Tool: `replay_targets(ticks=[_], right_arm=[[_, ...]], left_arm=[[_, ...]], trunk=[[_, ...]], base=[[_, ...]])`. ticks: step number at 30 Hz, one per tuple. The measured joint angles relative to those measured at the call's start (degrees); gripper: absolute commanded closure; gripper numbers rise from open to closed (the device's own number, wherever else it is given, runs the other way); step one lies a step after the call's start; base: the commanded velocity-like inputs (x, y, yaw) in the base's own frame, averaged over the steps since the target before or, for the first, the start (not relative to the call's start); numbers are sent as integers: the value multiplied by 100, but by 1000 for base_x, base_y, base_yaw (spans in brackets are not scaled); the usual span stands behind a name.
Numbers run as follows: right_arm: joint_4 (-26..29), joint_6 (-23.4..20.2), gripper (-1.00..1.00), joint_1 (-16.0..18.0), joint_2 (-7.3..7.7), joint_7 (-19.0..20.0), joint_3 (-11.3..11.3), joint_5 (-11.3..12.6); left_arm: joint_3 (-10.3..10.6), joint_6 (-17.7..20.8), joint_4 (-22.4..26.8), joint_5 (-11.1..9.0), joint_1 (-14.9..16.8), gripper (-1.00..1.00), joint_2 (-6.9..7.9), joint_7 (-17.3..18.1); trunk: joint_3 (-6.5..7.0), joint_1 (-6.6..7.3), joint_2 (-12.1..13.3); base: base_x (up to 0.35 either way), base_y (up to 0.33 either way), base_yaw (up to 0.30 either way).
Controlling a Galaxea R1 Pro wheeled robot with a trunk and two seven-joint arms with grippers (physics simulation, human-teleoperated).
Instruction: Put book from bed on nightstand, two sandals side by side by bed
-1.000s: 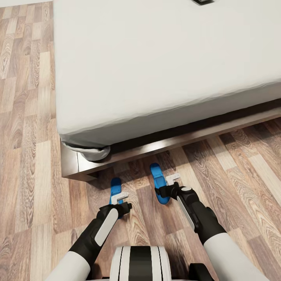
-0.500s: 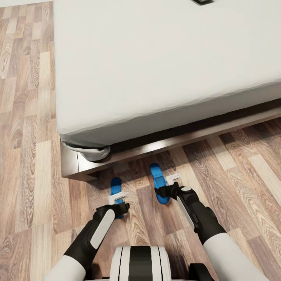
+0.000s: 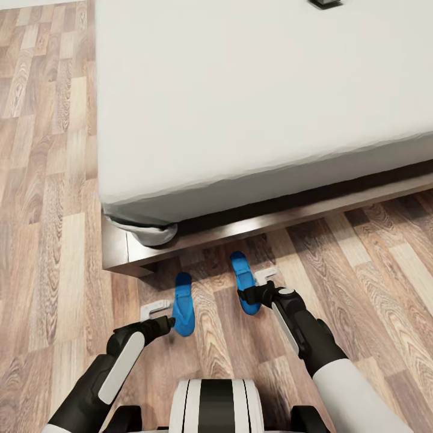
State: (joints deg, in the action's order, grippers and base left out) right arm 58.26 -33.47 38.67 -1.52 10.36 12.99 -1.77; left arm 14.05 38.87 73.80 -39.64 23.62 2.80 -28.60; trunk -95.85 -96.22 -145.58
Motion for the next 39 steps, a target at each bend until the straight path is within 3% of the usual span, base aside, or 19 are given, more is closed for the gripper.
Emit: replay_targets(ticks=[2, 7, 10, 14, 39], right_arm=[[-4, 0, 100, 0, -19, -9, 1, 11], [-373, 18, 100, -13, -345, -113, -43, 29], [-634, 50, 100, -16, -502, -430, -59, 34], [-768, 71, 100, -17, -581, -738, -83, 54], [-833, 73, 100, -18, -614, -900, -111, 141]], left_arm=[[-40, 27, 15, -4, -13, -100, 17, 1], [-117, 130, 33, 4, -32, -100, 47, 2], [-194, 149, 33, 8, -38, -100, 53, 3], [-283, 157, 32, 7, -66, -100, 53, 14], [-275, 169, 22, 8, -89, -100, 40, 25]], trunk=[[0, 0, 0], [0, 0, 0], [0, 0, 0], [0, 0, 0], [0, 1, 0]], base=[[0, 0, 220], [0, 0, 238], [0, 0, 225], [0, 0, 109], [-11, 75, 8]])
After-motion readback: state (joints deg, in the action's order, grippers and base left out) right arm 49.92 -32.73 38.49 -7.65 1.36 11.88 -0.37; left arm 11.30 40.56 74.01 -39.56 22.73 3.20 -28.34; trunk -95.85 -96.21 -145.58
